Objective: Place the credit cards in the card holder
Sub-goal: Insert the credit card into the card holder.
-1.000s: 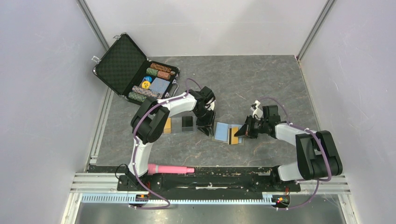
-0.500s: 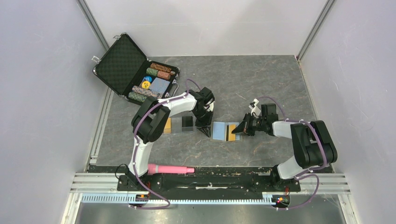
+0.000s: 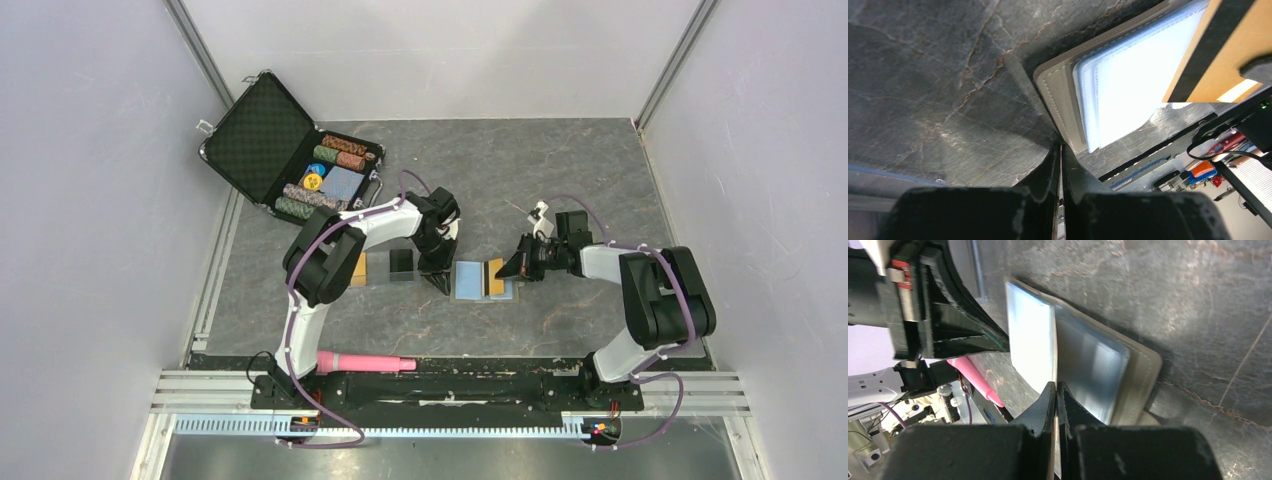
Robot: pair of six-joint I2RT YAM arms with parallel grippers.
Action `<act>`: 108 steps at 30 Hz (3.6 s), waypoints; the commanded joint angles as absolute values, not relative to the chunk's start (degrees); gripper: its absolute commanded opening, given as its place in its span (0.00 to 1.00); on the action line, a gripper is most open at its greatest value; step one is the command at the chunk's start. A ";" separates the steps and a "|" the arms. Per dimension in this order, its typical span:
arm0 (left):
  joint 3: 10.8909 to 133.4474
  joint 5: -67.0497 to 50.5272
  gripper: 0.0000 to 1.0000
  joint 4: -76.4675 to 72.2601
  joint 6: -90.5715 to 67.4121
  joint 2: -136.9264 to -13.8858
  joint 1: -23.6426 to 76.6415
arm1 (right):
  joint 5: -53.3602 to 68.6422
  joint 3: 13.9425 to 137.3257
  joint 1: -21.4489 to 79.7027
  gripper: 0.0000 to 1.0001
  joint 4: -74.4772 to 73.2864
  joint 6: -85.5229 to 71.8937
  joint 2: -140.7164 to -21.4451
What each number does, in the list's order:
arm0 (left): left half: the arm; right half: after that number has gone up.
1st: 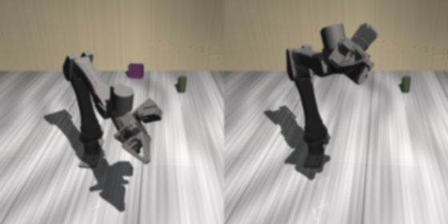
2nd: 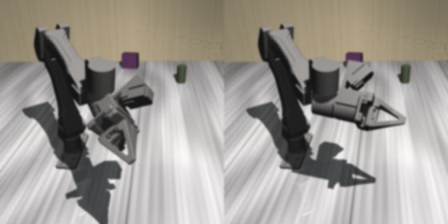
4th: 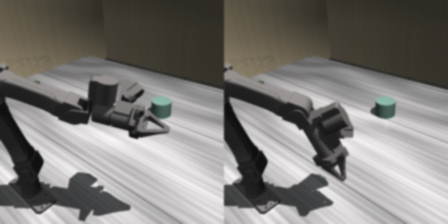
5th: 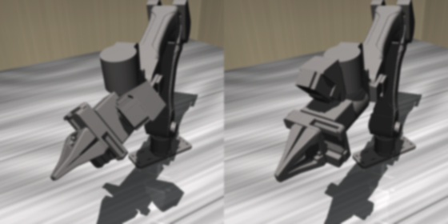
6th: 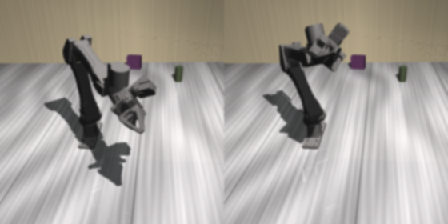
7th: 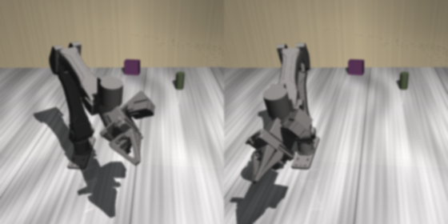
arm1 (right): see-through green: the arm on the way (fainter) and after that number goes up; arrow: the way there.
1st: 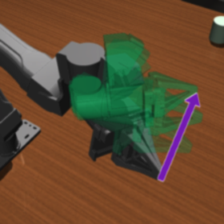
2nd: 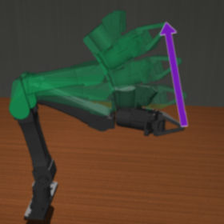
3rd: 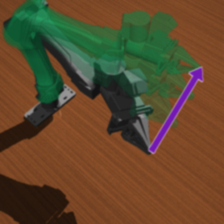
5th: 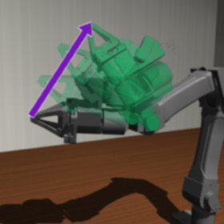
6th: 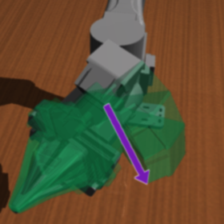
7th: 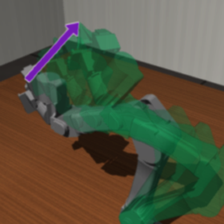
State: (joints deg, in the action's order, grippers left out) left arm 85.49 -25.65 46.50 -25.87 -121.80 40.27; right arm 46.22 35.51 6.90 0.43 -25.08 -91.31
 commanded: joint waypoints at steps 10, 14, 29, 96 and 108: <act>87.02 -23.91 0.07 48.03 -21.14 -124.97 40.43 | 48.30 36.21 8.80 0.00 2.28 -24.72 -96.09; 87.02 -23.64 0.06 48.31 -21.01 -125.14 40.43 | 49.49 36.56 10.07 0.00 4.28 -26.07 -96.69; 87.46 -23.47 0.04 48.99 -20.39 -125.85 40.78 | 46.66 36.63 10.93 0.00 8.00 -27.88 -97.80; 88.24 -23.45 0.02 48.96 -20.56 -125.60 40.96 | 36.36 39.66 21.86 0.62 -1.12 -31.46 -94.39; 90.67 -25.15 0.02 48.96 -20.74 -125.77 41.53 | 41.75 38.58 23.49 0.27 6.27 -36.23 -97.04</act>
